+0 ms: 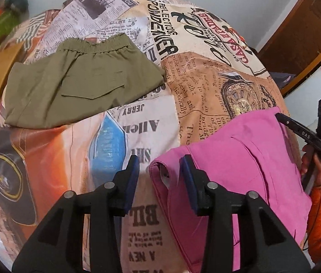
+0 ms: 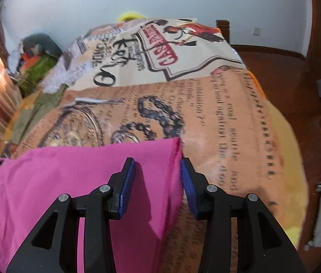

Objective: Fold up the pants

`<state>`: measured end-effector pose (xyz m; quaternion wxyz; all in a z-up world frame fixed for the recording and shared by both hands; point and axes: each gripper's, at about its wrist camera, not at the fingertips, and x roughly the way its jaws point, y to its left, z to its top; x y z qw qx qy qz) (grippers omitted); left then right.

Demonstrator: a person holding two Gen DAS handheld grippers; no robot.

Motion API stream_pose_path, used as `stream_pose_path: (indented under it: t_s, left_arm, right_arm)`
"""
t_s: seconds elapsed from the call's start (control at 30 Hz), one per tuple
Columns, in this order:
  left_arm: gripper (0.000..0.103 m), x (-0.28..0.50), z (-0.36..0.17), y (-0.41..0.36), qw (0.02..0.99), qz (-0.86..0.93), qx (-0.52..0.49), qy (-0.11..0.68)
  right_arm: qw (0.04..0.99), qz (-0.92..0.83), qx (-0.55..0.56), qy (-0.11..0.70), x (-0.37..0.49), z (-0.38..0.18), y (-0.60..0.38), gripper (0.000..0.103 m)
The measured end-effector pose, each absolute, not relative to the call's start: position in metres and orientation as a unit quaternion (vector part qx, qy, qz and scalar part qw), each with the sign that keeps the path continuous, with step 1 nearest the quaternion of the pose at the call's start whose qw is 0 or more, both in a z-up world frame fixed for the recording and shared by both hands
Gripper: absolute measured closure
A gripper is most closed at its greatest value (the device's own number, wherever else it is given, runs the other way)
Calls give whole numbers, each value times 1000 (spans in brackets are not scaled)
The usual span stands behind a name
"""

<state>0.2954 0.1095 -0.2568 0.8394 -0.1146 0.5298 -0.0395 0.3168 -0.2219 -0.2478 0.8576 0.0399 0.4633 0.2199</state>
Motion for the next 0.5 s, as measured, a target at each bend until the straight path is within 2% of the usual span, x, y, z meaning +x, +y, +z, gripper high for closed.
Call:
stream_pose_path:
  t_s: [0.03,0.07,0.1,0.13,0.23,0.37,0.5]
  left_arm:
    - [67,295,-256,109,840,-41,-116,529]
    - [70,294,-257,109,840,-44,-119,527]
    - [78,293,-256,107,840,-51,-121,526]
    - [81,293,-256,106,842,-49,-117,524]
    - [93,291,-250,97,855,-40,-84,510]
    - [95,286,-242,92,866,-24,-59,496]
    - [95,288,-252,97,862,-4,-61,504]
  right_arm:
    - [857,223,45,462,317,-248,-223,67]
    - [857,224,48,461,318,-248,-223,74]
    - [856,227,49,462,317,-248,-224,82]
    - [854,229,49,464,319,-249,-222,96]
    - [863,225,33,452,317,-247,-219,98]
    - [886,195,-9,421,313,-236,-217,100]
    - [877,173,-6,449,325,-247,-221,101]
